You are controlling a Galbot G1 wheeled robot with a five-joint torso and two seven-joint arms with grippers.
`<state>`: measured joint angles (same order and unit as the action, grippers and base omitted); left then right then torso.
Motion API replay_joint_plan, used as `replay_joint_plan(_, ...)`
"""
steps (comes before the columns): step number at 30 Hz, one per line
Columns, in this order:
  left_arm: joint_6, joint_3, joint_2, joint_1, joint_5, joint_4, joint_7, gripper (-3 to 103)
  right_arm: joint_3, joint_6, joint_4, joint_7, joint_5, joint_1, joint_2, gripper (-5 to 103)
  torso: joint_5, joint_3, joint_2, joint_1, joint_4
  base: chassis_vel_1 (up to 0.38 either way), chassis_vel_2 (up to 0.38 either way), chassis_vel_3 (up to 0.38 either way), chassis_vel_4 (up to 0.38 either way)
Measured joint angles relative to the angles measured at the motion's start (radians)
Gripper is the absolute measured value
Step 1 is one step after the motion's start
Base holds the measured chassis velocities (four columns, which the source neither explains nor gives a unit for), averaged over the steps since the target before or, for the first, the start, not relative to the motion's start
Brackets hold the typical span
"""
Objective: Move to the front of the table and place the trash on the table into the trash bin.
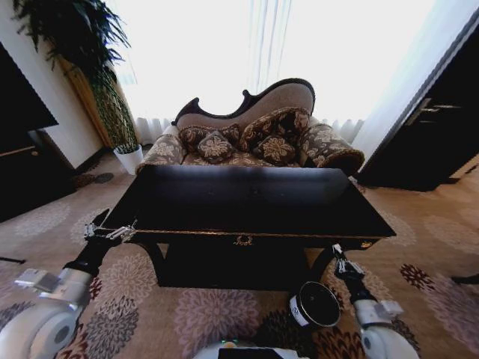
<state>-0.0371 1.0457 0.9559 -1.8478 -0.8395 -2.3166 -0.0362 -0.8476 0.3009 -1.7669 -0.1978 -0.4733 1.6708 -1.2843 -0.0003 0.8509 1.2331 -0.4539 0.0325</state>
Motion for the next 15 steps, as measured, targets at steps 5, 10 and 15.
replay_joint_plan(5,0.0,0.0,0.0,0.0,0.0,0.0,0.0,100,0.041,0.052,0.142,0.0,0.012,-0.044,0.009,0,0.0001,0.0,0.0,0.0,-0.0002,0.0,0.0,0.0,0.0)
replay_joint_plan(10,0.0,0.0,0.0,0.0,0.0,0.0,0.0,100,0.07,0.118,0.306,0.003,0.061,-0.096,0.024,0,0.0002,0.0,0.0,0.0,0.0002,0.0,0.0,0.0,0.0)
replay_joint_plan(15,0.0,0.0,0.0,0.0,0.0,0.0,0.0,100,0.101,0.17,0.467,0.017,0.1,-0.159,0.051,0,0.0001,0.0,0.0,0.0,0.0,0.0,0.0,0.0,0.0)
